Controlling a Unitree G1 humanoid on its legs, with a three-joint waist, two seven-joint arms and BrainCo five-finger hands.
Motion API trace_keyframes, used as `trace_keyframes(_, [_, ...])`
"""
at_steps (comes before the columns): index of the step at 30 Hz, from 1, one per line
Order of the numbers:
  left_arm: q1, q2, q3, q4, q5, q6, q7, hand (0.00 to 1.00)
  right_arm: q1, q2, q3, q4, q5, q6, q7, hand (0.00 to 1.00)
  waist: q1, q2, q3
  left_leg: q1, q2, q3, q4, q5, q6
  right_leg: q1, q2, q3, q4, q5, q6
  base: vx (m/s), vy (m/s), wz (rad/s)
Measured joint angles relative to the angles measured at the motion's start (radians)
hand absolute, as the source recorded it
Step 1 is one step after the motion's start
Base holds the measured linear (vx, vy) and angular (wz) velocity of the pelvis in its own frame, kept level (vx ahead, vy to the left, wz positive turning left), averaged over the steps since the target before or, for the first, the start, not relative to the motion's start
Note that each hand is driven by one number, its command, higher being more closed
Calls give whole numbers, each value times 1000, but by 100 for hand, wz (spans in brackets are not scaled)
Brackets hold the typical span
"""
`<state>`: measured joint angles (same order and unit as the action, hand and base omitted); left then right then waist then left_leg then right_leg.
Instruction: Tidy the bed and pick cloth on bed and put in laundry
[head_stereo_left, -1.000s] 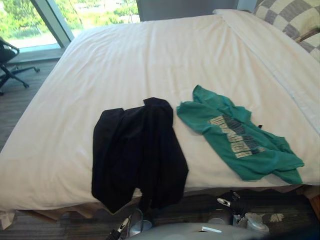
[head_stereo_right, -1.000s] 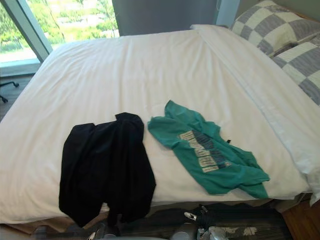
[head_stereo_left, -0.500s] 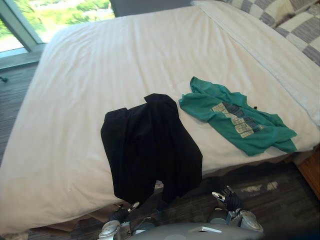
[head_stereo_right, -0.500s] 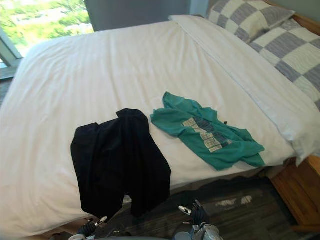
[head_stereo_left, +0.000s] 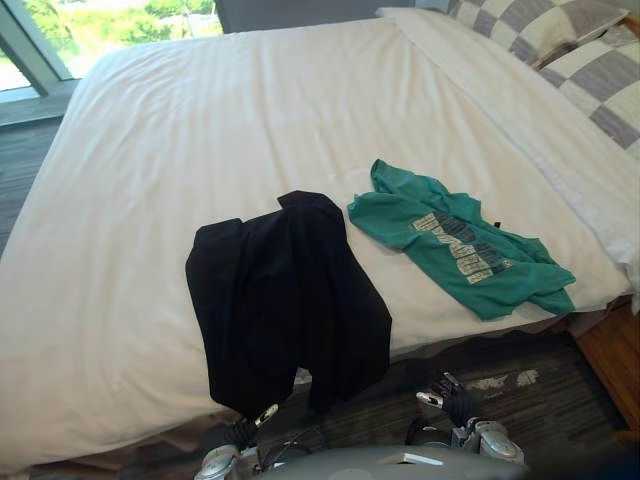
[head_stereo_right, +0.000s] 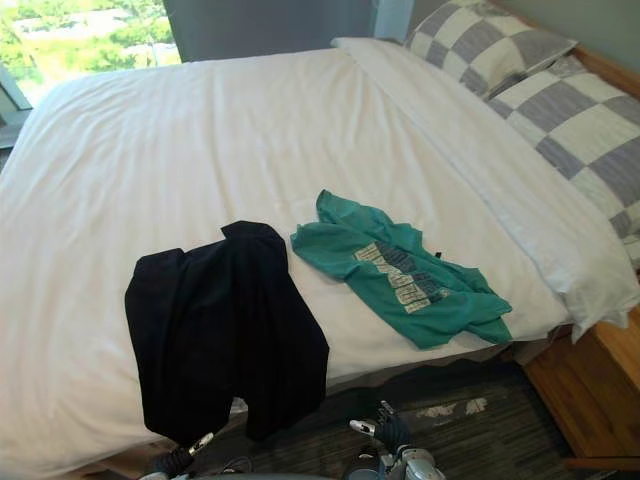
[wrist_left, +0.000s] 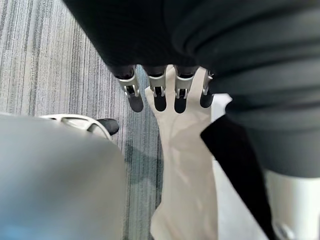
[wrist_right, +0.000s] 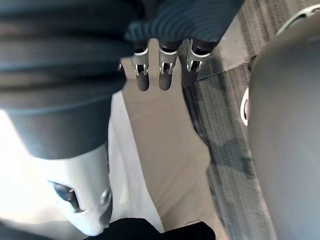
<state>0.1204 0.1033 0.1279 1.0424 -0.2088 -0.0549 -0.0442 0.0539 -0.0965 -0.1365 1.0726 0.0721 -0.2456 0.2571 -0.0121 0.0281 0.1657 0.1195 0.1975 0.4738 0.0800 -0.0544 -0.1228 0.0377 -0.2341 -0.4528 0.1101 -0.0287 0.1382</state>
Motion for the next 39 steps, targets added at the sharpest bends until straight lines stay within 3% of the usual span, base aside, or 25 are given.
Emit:
trace_keyframes(4, [22,-24,-10,1,-86,4,10,0,0,-15,-29,4,201,60,-47,0,6,33,13,10,-23,-15,-6,22,23,8,-18,5,21,-10,-2,-2,-8,3])
trace_keyframes(5, [33,-24,-9,2,-142,9,23,0,2,-7,-41,6,288,70,-72,0,5,30,15,24,-27,-9,-28,38,28,8,-17,14,20,-9,-2,-4,-24,-15])
trace_keyframes(7, [38,-24,-4,3,-229,23,46,0,12,8,-84,6,355,80,-107,0,5,24,17,39,-26,6,-51,53,23,9,-9,24,16,-9,-4,-40,-35,-17])
trace_keyframes(11, [55,-77,161,24,-475,56,132,0,92,21,-297,7,437,72,-197,0,3,12,19,91,-26,13,-99,63,21,48,6,21,-9,-2,-6,-52,-20,-4])
trace_keyframes(17, [73,-93,470,17,-657,71,226,0,167,54,-512,-60,559,23,-344,0,6,8,14,106,-21,39,-150,53,13,57,25,6,-46,19,-15,-75,14,4])
trace_keyframes(19, [86,-95,596,-7,-715,66,250,0,185,63,-602,-114,595,-16,-389,0,9,5,10,108,-23,52,-147,41,12,65,24,3,-62,32,-14,-89,33,-2])
trace_keyframes(24, [95,-92,865,-66,-803,4,316,0,197,54,-751,-174,590,-103,-439,0,18,2,-41,109,-20,70,-148,8,3,72,21,-4,-76,37,0,-16,3,-3])
trace_keyframes(27, [85,-60,985,-126,-801,-33,363,0,197,25,-813,-209,561,-163,-444,0,22,18,-82,110,-20,70,-148,12,-1,76,21,-17,-75,34,3,72,-1,6])
trace_keyframes(28, [76,-41,1022,-154,-800,-55,374,0,196,14,-823,-242,552,-185,-444,0,24,12,-97,111,-20,70,-147,13,-1,78,21,-21,-73,31,7,83,-12,8])
trace_keyframes(30, [60,-11,1035,-241,-718,-112,385,0,194,-2,-828,-321,529,-229,-448,0,30,20,-110,111,-20,69,-146,14,-3,78,18,-27,-64,24,9,85,-14,10])
trace_keyframes(32, [45,31,1000,-422,-570,-172,414,0,188,-10,-808,-490,483,-262,-461,0,30,15,-114,108,-19,67,-139,14,-3,78,15,-28,-50,11,12,64,-22,12])
trace_keyframes(35, [28,151,891,-648,-425,-252,439,0,181,-78,-731,-700,387,-264,-483,0,31,10,-112,106,-17,67,-128,8,-4,77,10,-27,-29,-9,10,38,-26,10])
trace_keyframes(37, [-8,220,829,-756,-306,-309,437,0,156,-128,-706,-767,319,-264,-484,0,31,9,-111,104,-14,66,-124,4,-5,74,12,-23,-24,-15,10,18,-34,0])
trace_keyframes(39, [-54,277,744,-837,-193,-333,426,0,134,-163,-690,-796,261,-264,-482,0,29,9,-110,100,-10,64,-109,-8,-4,71,15,-14,-22,-18,10,14,-36,-8])
